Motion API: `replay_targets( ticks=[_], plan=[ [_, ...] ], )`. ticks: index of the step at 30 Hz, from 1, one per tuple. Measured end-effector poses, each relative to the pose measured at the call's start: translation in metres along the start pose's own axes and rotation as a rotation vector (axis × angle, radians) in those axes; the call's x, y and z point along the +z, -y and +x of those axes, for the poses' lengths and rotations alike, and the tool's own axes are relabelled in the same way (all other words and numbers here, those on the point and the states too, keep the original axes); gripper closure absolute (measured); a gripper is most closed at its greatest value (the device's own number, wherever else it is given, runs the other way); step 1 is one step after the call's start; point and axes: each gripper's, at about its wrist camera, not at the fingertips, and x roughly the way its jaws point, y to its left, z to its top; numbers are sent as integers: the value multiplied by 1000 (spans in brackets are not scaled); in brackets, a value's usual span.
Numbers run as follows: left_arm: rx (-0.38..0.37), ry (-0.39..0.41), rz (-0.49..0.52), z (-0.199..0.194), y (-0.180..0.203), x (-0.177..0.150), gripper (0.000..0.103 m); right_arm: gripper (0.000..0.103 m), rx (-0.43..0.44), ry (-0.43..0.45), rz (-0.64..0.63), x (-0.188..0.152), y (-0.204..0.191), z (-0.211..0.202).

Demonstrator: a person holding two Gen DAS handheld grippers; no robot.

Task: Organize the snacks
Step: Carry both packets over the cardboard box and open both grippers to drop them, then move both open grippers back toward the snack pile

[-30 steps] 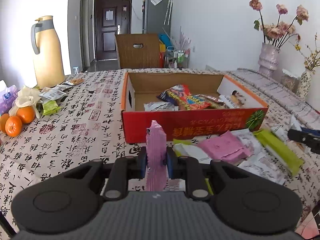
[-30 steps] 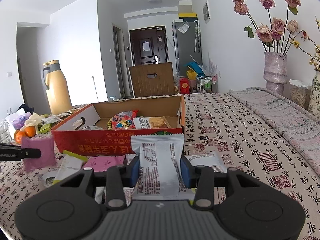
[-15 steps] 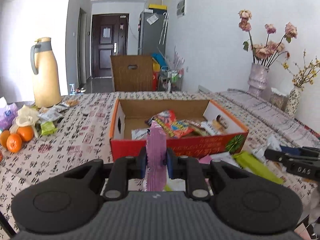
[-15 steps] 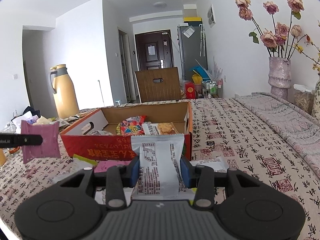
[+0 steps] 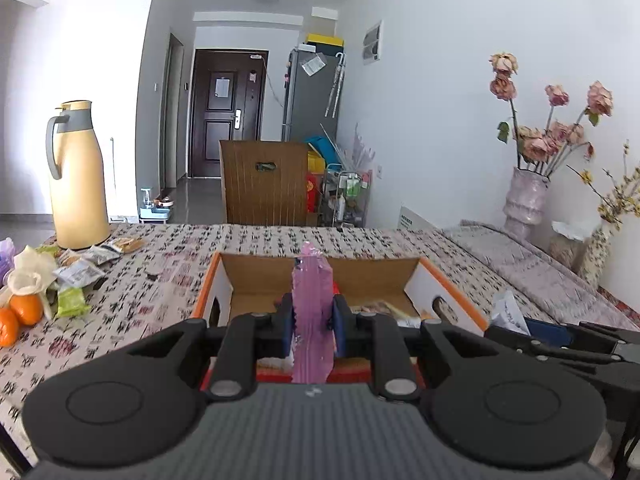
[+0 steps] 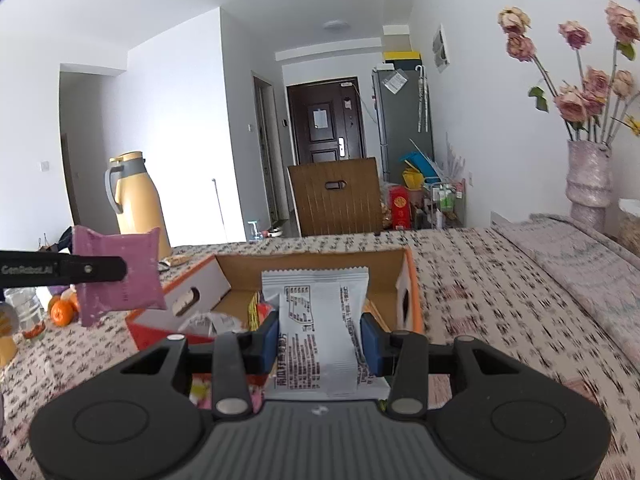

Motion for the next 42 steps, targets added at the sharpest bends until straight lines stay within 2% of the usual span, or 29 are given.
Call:
replay_targets(
  ticks=[9, 15, 22, 26, 27, 28, 29, 30, 31, 33, 35, 36, 42],
  plan=[
    [36, -32, -22, 66, -7, 19, 83, 62, -18, -12, -22, 31, -3, 65],
    [65, -93, -54, 108, -19, 13, 83, 62, -25, -58, -20, 24, -4, 102],
    [68, -139, -66, 124, -28, -1, 83, 62, -23, -105, -13, 9, 0, 121],
    [70, -130, -77, 121, -31, -2, 82, 55, -21, -101, -7, 8, 0, 118],
    [75, -120, -79, 118, -31, -3, 74, 55, -21, -100, -8, 7, 0, 117],
    [76, -112, -82, 116, -31, -2, 58, 54, -22, -100, -8, 8, 1, 117],
    [81, -100, -83, 114, -31, -2, 51, 51, -21, -98, -7, 8, 1, 117],
    [90, -84, -80, 111, -30, -1, 38, 41, -24, -93, -4, 7, 2, 115],
    [99, -69, -79, 108, -29, -1, 26, 25, -30, -86, 0, 7, 3, 115],
    [107, -43, -75, 102, -27, 0, 15, 7, -43, -67, 13, 8, 5, 112],
    [110, -22, -77, 97, -26, 1, 2, 2, -46, -50, 31, 9, 9, 110],
    [116, -11, -79, 95, -26, 1, 0, 0, -45, -46, 38, 9, 10, 109],
    [122, -16, -81, 95, -25, 0, 0, 0, -43, -30, 52, 9, 12, 104]
  ],
)
